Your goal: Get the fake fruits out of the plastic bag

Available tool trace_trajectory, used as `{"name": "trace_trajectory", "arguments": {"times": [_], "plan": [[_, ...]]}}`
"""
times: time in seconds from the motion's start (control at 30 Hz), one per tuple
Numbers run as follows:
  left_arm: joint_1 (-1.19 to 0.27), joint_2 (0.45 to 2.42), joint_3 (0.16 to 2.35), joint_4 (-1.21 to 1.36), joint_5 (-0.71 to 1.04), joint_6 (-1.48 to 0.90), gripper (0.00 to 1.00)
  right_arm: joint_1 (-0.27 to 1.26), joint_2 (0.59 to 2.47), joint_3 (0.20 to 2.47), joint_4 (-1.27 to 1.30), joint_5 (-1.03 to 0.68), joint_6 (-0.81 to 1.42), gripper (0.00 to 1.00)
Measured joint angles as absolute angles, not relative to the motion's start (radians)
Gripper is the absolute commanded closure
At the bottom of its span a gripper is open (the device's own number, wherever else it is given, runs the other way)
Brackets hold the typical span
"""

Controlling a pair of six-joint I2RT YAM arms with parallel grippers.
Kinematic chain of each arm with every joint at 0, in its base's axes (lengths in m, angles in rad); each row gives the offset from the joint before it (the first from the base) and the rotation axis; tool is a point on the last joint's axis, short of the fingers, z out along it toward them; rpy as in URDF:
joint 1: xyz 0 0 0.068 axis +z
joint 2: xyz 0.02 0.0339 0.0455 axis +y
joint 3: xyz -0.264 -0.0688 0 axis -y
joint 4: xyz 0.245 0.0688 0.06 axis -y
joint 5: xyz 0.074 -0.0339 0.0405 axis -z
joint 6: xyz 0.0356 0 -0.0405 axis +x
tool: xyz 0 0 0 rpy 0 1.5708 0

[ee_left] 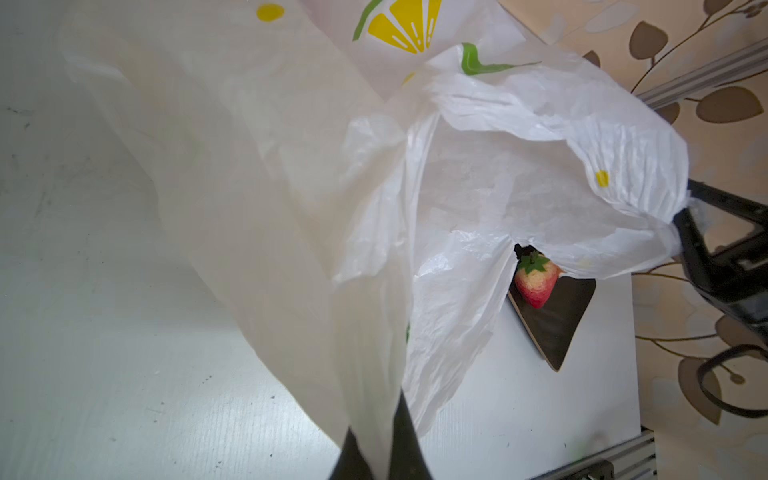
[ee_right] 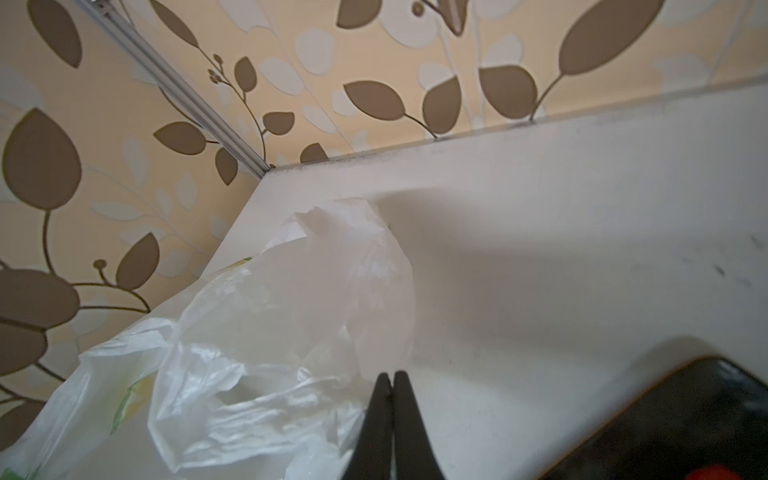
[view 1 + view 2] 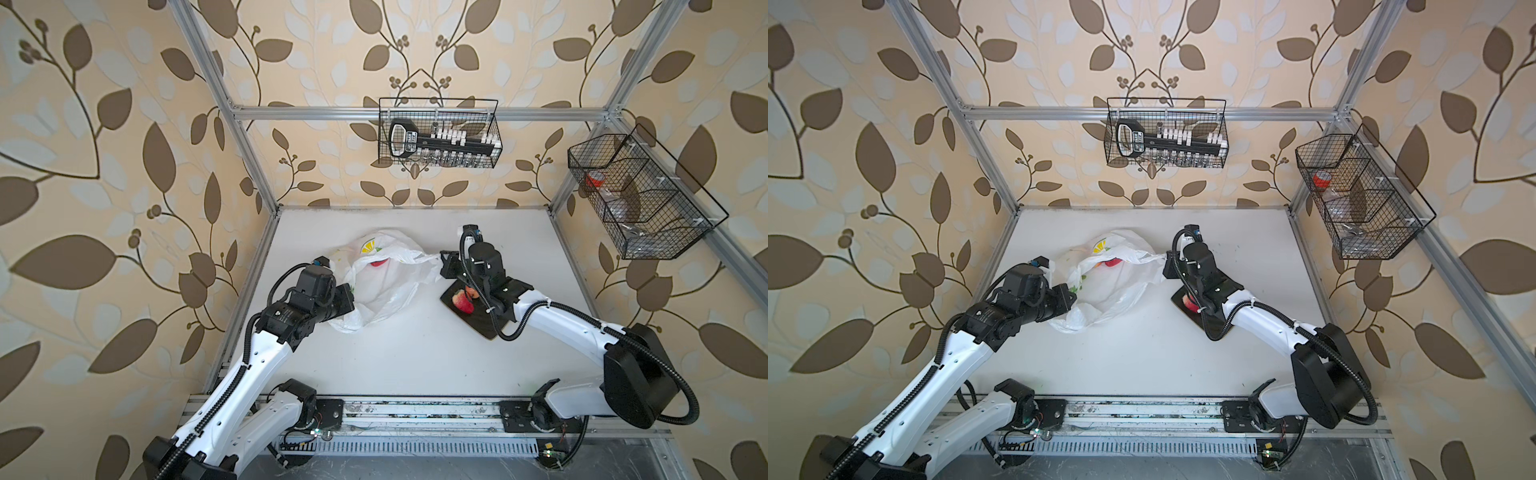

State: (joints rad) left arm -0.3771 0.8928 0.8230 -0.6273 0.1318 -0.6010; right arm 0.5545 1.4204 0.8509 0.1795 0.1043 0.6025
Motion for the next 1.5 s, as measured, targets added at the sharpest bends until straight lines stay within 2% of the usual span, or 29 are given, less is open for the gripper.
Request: {"name": "trace_trajectory", "arguments": {"times": [0.07, 0.2, 0.27, 0.37, 0.53, 0.63, 0.73, 0.8, 0.87, 1.07, 1.17, 1.3, 1.4, 1.5], "plan": [[-0.408, 0.915, 0.815, -0.603, 0.133, -0.601, 1.00, 0.554, 1.450, 0.839, 0.152, 0.103, 0.668, 0.87], [-0.455, 0.946, 0.808, -0.572, 0.131, -0.604, 1.00, 0.554, 1.458, 0.845, 0.099, 0.098, 0.708, 0.48], [-0.462, 0.952, 0.808, -0.563, 0.128, -0.605, 1.00, 0.554, 1.439, 0.869, 0.052, 0.092, 0.690, 0.34], [-0.464, 0.956, 0.808, -0.550, 0.121, -0.605, 1.00, 0.554, 1.362, 0.911, -0.031, 0.076, 0.623, 0.26], [-0.464, 0.962, 0.808, -0.548, 0.118, -0.606, 1.00, 0.571, 1.144, 0.955, -0.117, 0.024, 0.475, 0.28], [-0.464, 0.963, 0.808, -0.548, 0.118, -0.609, 1.00, 0.673, 1.072, 0.959, -0.119, 0.002, 0.388, 0.36], [-0.464, 0.963, 0.808, -0.548, 0.114, -0.612, 1.00, 0.814, 1.121, 0.963, -0.089, -0.004, 0.332, 0.46], [-0.464, 0.963, 0.808, -0.549, 0.106, -0.613, 1.00, 0.868, 1.219, 0.963, -0.047, -0.004, 0.324, 0.55], [-0.464, 0.961, 0.808, -0.551, 0.096, -0.614, 0.97, 0.886, 1.356, 0.963, 0.006, 0.014, 0.339, 0.58], [-0.464, 0.925, 0.808, -0.582, 0.065, -0.635, 0.43, 0.879, 1.730, 1.034, 0.114, 0.094, 0.432, 0.59], [-0.464, 0.883, 0.810, -0.620, 0.033, -0.641, 0.23, 0.862, 1.837, 1.102, 0.167, 0.102, 0.498, 0.58], [-0.464, 0.825, 0.880, -0.712, -0.065, -0.649, 0.08, 0.837, 1.895, 1.147, 0.222, 0.101, 0.564, 0.56], [-0.464, 0.825, 1.009, -0.774, -0.156, -0.655, 0.02, 0.826, 1.898, 1.148, 0.237, 0.101, 0.590, 0.55], [-0.453, 0.882, 1.145, -0.814, -0.231, -0.663, 0.01, 0.824, 1.898, 1.146, 0.248, 0.097, 0.602, 0.54]]}}
